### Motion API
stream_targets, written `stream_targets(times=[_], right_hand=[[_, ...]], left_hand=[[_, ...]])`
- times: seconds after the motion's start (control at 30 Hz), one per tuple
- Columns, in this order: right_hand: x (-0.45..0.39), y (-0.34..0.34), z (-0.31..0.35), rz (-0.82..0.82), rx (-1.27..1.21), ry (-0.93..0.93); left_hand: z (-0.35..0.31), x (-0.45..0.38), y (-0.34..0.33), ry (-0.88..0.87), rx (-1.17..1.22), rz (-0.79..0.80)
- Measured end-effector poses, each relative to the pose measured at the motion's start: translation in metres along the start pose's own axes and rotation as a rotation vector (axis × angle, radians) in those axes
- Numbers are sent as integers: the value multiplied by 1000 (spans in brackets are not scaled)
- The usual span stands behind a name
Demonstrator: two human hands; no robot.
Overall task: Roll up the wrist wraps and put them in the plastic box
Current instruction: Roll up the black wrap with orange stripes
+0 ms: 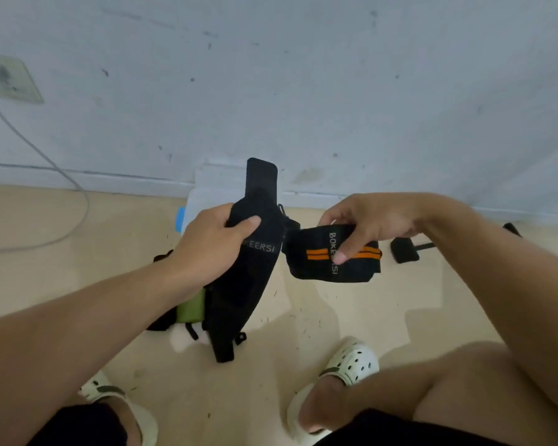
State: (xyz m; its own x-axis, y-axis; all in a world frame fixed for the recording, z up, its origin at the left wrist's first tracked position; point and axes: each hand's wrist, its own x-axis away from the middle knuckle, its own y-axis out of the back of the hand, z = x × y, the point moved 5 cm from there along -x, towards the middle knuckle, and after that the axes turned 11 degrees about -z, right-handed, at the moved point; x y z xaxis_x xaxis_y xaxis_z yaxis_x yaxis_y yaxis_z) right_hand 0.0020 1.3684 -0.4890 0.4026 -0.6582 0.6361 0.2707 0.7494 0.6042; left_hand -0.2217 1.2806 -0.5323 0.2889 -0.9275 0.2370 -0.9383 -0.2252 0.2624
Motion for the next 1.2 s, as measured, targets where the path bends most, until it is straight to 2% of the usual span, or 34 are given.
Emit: stream_targets(times=[0.07,0.17,0.23,0.33,0.37,0.43,0.5,0.6,0.7,0.8,0.97,1.2], right_hand=[[21,-8,13,96,8,75],[30,-22,29,77,6,144],[33,-30,43,57,1,208],[37,-43,62,118,28,314],[37,-47,67,138,36,346],[33,-49,72,100,12,383],[26,-41,72,-46,-41,369],[14,-23,61,-272,-167,291],[8,-21,54,-332,-289,224],[4,-21,48,-321,-405,154],[2,-6,30,-210,-613,64],[-4,3,12,-417,-760,60]], left_hand=[[-7,3,4,-56,6,11],[-13,6,6,-108,7,25],[-13,8,9,-134,-21,-29],[-11,9,13,-172,-60,-141],[-11,10,13,-167,-67,-144],[-6,10,6,-133,-71,-53],[3,14,-7,-47,-13,91],[11,21,-19,120,184,196],[8,26,-24,150,242,286],[9,22,-22,136,183,251],[18,14,-18,185,140,163],[26,11,-16,188,114,104]])
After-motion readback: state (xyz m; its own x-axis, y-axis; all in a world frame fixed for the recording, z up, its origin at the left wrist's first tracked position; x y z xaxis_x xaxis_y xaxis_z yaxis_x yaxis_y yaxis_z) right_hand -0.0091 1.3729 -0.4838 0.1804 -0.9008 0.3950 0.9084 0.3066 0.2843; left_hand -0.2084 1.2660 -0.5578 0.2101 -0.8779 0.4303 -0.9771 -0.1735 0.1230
